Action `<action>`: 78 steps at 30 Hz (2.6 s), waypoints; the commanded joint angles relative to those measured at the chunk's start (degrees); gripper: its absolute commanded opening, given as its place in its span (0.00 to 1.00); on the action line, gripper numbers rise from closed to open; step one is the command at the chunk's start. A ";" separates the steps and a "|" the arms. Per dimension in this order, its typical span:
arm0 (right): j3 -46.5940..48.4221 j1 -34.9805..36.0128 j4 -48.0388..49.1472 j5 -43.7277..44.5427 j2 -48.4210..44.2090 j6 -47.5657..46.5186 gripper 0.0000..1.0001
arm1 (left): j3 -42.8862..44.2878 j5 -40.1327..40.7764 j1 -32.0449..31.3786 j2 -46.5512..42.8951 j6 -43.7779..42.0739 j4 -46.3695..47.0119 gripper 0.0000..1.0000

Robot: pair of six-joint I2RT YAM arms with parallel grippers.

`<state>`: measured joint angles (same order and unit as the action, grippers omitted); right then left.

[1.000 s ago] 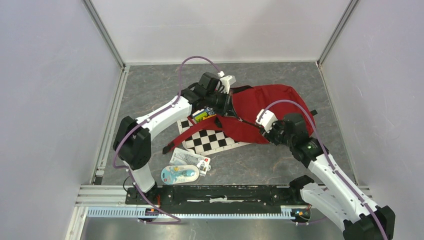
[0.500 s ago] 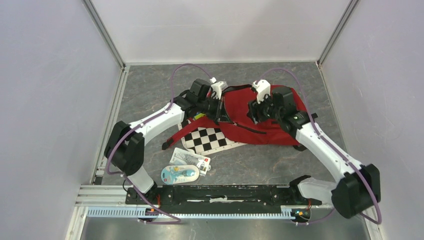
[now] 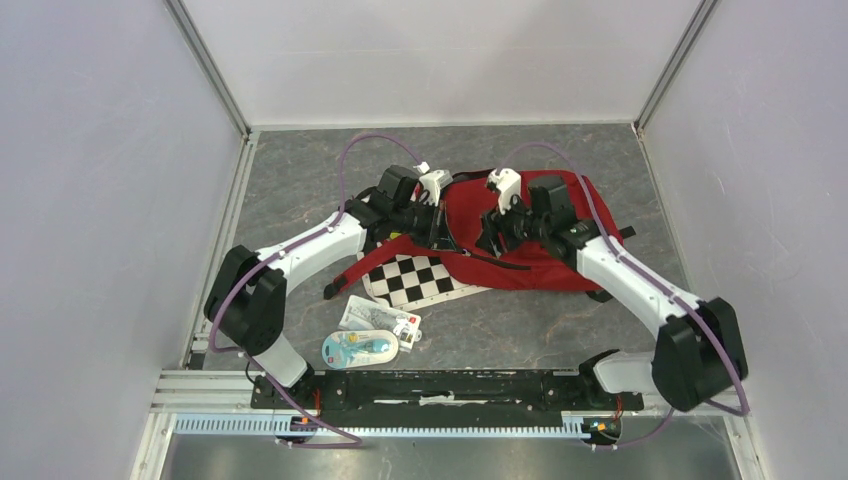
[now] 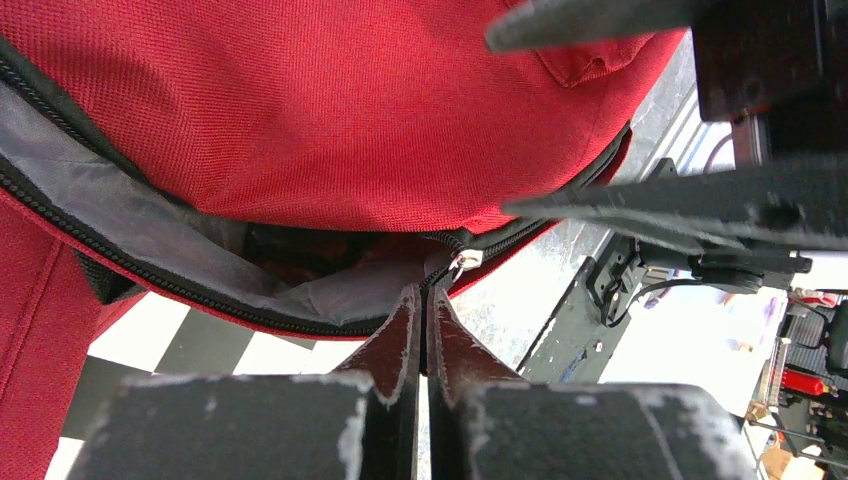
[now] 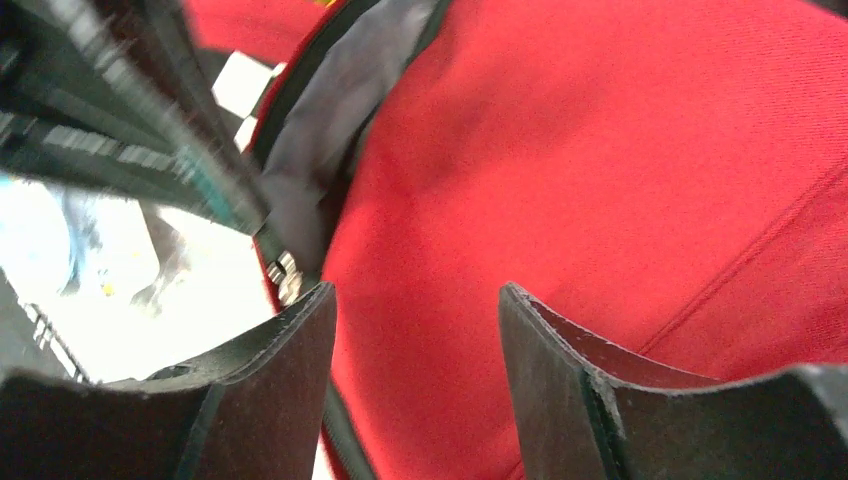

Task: Pack the student bag
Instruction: Zip the student bag at the center of the board.

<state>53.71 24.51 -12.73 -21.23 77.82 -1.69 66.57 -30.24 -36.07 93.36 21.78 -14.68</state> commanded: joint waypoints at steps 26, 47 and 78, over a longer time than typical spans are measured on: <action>-5.10 0.21 -9.18 -6.63 -5.83 -12.57 0.00 | 8.21 10.75 0.17 -0.79 -0.26 -6.13 0.02; -12.14 0.88 -13.11 2.42 -18.90 -13.78 0.00 | 23.08 26.74 4.17 7.48 -6.40 -15.24 0.02; 3.77 6.74 5.79 -3.39 0.38 -3.90 0.58 | 11.98 3.00 7.77 0.45 -6.40 -6.02 0.02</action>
<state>52.90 28.93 -12.58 -22.24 73.60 -5.80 79.05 -25.23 -28.36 97.19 14.15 -24.82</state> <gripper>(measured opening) 0.597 0.036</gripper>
